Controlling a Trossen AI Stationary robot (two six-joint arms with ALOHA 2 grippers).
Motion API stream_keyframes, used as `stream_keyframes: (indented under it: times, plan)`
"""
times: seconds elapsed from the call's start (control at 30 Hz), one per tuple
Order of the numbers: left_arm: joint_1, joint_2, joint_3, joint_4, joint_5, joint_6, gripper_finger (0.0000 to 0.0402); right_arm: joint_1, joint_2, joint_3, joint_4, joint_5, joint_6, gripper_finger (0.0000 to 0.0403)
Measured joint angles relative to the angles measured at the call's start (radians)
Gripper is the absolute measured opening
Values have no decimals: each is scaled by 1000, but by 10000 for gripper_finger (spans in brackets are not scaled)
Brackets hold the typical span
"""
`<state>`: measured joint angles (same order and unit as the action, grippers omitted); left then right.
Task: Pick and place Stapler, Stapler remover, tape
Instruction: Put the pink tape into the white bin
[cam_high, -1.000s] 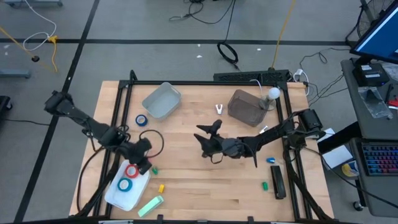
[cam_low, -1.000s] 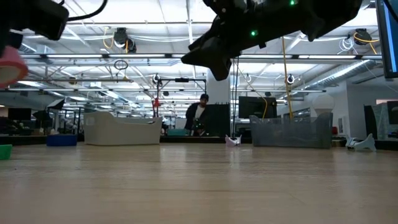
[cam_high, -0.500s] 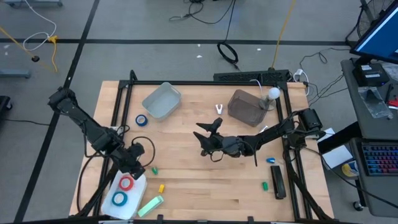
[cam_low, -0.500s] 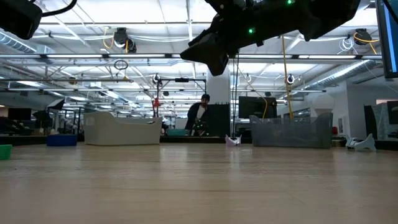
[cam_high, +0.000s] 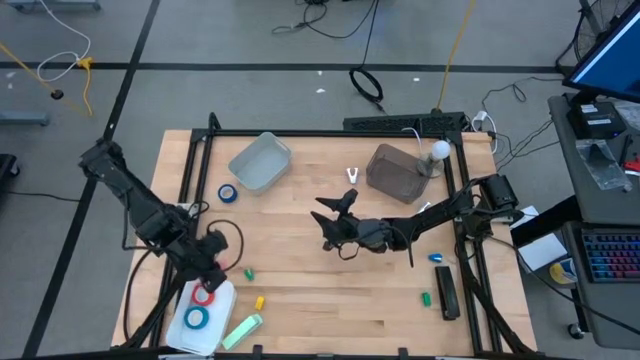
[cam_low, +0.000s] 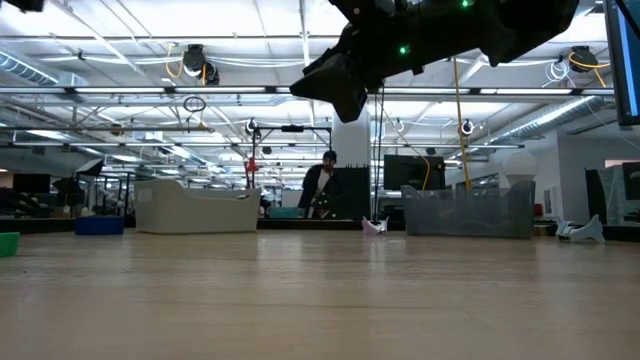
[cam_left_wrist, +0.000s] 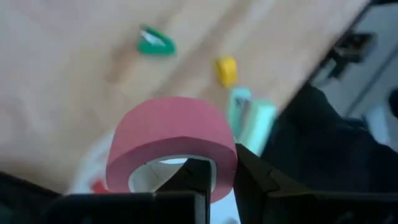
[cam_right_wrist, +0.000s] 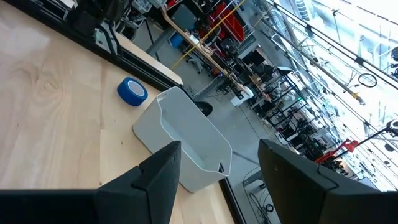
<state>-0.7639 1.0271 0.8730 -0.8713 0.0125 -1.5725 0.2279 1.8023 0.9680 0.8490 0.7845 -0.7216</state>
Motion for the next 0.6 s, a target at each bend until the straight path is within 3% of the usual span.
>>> stream_keyframes:
  times: [0.2, 0.4, 0.6]
  plan:
    - [-42, 106, 0, 148, 68, -81, 36, -6, 0, 0, 0, 0, 3, 208]
    - [-71, 252, 0, 152, 182, -129, 36, -5, 0, 0, 0, -1, 3, 208]
    - [-90, 313, 0, 191, 174, -133, 36, -4, 0, 0, 0, 0, 16, 208]
